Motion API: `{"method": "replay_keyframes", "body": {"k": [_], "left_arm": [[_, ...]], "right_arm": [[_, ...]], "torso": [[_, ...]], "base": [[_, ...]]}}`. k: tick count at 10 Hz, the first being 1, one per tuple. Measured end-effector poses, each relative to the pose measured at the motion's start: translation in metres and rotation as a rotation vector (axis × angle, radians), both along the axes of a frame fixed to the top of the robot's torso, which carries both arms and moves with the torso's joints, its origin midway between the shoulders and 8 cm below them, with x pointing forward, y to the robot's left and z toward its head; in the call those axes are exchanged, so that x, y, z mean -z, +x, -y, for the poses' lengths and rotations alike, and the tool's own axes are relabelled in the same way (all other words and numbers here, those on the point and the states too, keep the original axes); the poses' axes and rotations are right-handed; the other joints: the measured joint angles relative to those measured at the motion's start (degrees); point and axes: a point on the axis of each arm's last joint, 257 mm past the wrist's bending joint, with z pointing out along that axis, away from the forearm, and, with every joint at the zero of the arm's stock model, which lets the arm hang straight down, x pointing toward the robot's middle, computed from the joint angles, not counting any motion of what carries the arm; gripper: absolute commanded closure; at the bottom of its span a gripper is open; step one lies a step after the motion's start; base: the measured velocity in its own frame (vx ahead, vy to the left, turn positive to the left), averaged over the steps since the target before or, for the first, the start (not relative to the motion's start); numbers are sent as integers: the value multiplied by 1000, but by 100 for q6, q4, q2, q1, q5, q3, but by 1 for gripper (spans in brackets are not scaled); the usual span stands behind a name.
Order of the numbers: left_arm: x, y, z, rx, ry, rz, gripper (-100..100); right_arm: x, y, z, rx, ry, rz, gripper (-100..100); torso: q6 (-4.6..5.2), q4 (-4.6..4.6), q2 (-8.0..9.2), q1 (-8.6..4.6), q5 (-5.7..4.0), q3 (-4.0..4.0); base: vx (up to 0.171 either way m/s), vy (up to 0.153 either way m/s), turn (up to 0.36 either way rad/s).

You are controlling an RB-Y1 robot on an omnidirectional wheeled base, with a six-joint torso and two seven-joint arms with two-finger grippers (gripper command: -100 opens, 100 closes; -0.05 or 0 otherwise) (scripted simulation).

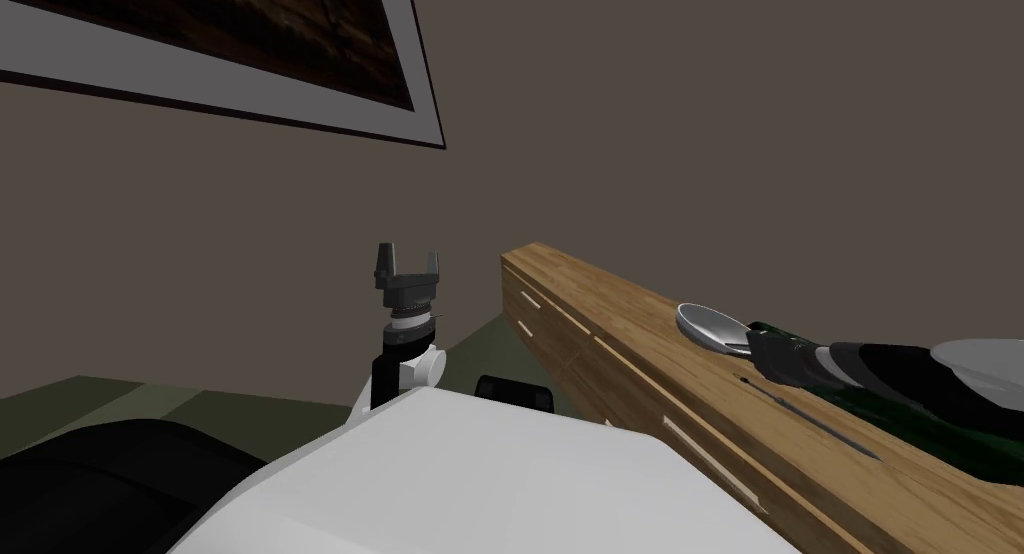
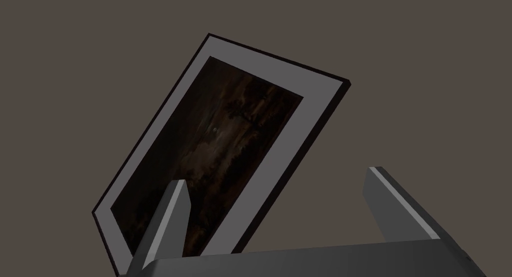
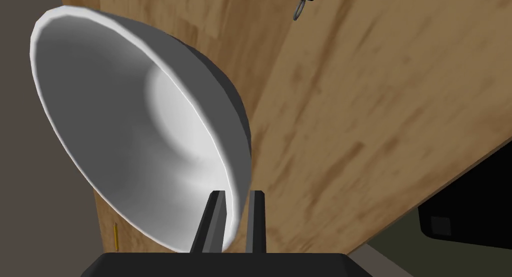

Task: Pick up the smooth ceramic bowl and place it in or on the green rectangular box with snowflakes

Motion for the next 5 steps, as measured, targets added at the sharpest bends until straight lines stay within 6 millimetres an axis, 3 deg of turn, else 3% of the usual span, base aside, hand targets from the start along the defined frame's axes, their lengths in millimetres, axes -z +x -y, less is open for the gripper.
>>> {"method": "replay_keyframes", "body": {"k": [2, 3, 5], "left_arm": [[0, 0, 0, 0, 0, 0, 0], [0, 0, 0, 0, 0, 0, 0], [0, 0, 0, 0, 0, 0, 0]], "right_arm": [[-19, 3, 10, 7, -29, -4, 100], [-25, 0, 15, 13, -41, -10, 100], [-34, 1, 25, 22, -65, -17, 100]], "torso": [[2, 5, 18, -18, -2, 11], [4, 5, 18, -22, -2, 12], [-5, 1, -6, -19, 3, -2]], "base": [[-199, -189, 51], [-116, -119, 13], [-168, -216, 84]]}}
